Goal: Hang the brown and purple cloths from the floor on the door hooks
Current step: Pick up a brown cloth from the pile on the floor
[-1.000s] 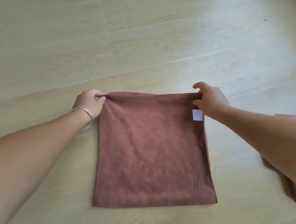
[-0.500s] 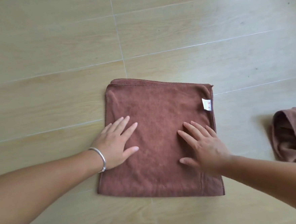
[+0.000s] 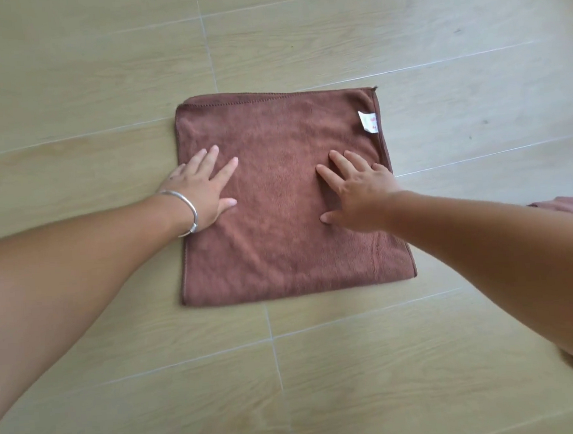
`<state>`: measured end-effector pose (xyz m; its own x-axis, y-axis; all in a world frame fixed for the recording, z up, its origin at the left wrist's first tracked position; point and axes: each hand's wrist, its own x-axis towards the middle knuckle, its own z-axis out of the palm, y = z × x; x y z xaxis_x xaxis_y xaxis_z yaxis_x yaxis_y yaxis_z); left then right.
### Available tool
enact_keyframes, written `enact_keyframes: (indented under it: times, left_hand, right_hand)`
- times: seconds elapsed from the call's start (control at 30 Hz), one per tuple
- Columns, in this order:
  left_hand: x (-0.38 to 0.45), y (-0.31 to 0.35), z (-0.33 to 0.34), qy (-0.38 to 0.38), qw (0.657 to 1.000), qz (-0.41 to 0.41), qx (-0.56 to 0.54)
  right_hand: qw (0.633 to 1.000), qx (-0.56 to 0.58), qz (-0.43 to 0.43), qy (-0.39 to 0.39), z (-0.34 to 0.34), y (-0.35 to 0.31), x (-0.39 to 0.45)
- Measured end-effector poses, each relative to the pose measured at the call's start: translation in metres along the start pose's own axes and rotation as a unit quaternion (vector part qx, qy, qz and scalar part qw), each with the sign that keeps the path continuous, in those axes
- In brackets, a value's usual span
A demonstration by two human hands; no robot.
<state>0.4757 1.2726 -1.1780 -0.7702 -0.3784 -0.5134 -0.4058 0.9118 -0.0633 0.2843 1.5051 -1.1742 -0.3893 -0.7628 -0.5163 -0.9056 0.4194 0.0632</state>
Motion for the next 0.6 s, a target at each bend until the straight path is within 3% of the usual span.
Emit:
enact_keyframes:
  times: [0.17, 0.4, 0.6]
  left_hand:
    - [-0.021, 0.022, 0.000, 0.036, 0.999, 0.018, -0.018]
    - [-0.125, 0.046, 0.048, 0.064, 0.977, 0.194, 0.065]
    - [-0.137, 0.042, 0.046, 0.026, 0.976, 0.197, 0.093]
  right_hand:
    - [0.998, 0.021, -0.016, 0.049, 0.006, -0.013, -0.019]
    - [0.986, -0.043, -0.156, 0.047, 0.046, -0.003, -0.102]
    - [0.974, -0.112, -0.194, 0.044, 0.043, 0.003, -0.109]
